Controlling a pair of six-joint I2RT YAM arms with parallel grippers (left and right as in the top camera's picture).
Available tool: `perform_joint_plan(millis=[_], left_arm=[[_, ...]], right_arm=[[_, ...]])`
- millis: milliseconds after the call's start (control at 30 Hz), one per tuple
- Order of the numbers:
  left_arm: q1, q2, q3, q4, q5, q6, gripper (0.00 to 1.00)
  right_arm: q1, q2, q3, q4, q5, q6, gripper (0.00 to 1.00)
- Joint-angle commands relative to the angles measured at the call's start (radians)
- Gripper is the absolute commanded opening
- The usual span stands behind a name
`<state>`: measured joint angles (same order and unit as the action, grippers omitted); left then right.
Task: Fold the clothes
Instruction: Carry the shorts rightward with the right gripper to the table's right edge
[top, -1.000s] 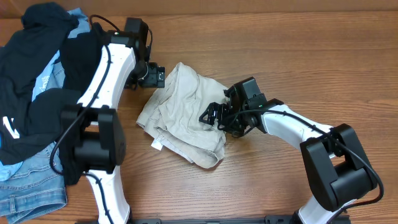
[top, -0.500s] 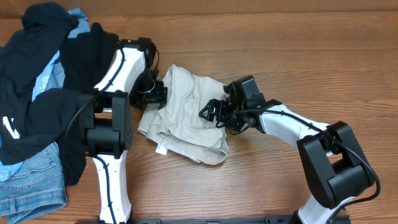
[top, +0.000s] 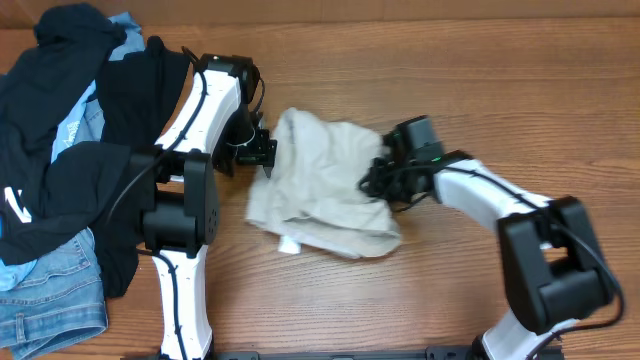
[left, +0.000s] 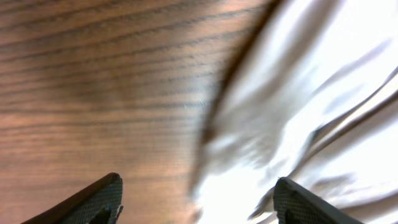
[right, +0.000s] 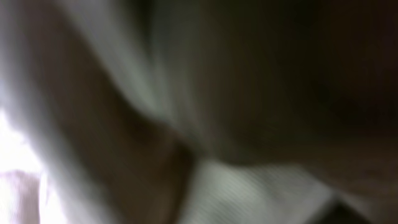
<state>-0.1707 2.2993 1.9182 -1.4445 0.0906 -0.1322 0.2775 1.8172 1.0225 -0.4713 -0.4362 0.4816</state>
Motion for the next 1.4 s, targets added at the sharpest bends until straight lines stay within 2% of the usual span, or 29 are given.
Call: perform_joint_plan(millis=[0,100,133,200,300,367,467,600,667,700,767,800,1000,1067,1133,1200,1233,1267,1333,1367], left_arm=[[-0.006,-0.143,0.041,-0.04,0.01,0.0,0.84],[-0.006,-0.158,0.041,-0.073,0.011,0.001,0.78],[-0.006,-0.158,0.041,-0.073,0.011,0.001,0.78],[-0.006,-0.158,0.041,-0.07,0.011,0.0,0.78],[-0.006,-0.158,0.041,-0.069,0.011,-0.003,0.78],[-0.006,-0.158,0.041,-0.07,0.011,-0.003,0.78],[-0.006,-0.158,0.041,-0.069,0.011,-0.003,0.78],[-0.006,-0.158,0.041,-0.069,0.01,-0.002,0.78],[-0.006,-0.158,0.041,-0.07,0.01,-0.002,0.78],[-0.006,-0.158,0.041,-0.07,0.011,-0.002,0.78],[-0.006,-0.158,0.041,-0.068,0.01,-0.002,0.78],[-0.006,-0.158,0.041,-0.069,0.01,-0.002,0.78],[-0.006,-0.158,0.041,-0.07,0.011,0.002,0.79],[-0.006,-0.158,0.041,-0.07,0.01,0.002,0.78],[-0.006,-0.158,0.041,-0.07,0.01,0.002,0.79],[-0.006,-0.158,0.041,-0.069,0.01,0.002,0.79],[-0.006,-0.158,0.041,-0.069,0.01,0.002,0.79],[-0.006,-0.158,0.041,-0.068,0.01,0.005,0.8],[-0.006,-0.158,0.041,-0.066,0.011,0.005,0.8],[-0.007,-0.158,0.041,-0.066,0.011,0.005,0.8]], right_arm=[[-0.22,-0.16,0.119,-0.142,0.242,-0.145,0.04],[-0.428,-0.201,0.233,-0.279,0.433,-0.274,0.04],[-0.498,-0.201,0.253,-0.302,0.528,-0.282,0.04],[-0.635,-0.196,0.255,-0.286,0.57,-0.333,0.04],[-0.731,-0.186,0.255,-0.285,0.571,-0.318,0.04],[-0.827,-0.184,0.253,-0.319,0.578,-0.214,0.04],[-0.896,-0.184,0.251,-0.343,0.574,-0.164,0.04],[-0.909,-0.184,0.25,-0.348,0.591,-0.143,0.19],[-0.914,-0.184,0.25,-0.354,0.659,-0.103,0.33],[-0.923,-0.184,0.25,-0.363,0.678,-0.075,0.35],[-0.949,-0.184,0.25,-0.383,0.69,-0.031,0.47],[-0.966,-0.184,0.25,-0.394,0.69,-0.031,0.56],[-1.008,-0.216,0.258,-0.463,0.69,0.029,0.6],[-1.005,-0.269,0.317,-0.489,0.665,0.023,0.63],[-0.987,-0.303,0.36,-0.455,0.485,-0.077,0.66],[-0.947,-0.3,0.363,-0.418,0.309,-0.171,0.64],[-0.923,-0.286,0.359,-0.414,0.3,-0.177,0.62],[-0.88,-0.25,0.353,-0.408,0.296,-0.199,0.53],[-0.796,-0.156,0.349,-0.37,0.267,-0.275,0.52],[-0.768,-0.116,0.349,-0.352,0.287,-0.277,0.55]])
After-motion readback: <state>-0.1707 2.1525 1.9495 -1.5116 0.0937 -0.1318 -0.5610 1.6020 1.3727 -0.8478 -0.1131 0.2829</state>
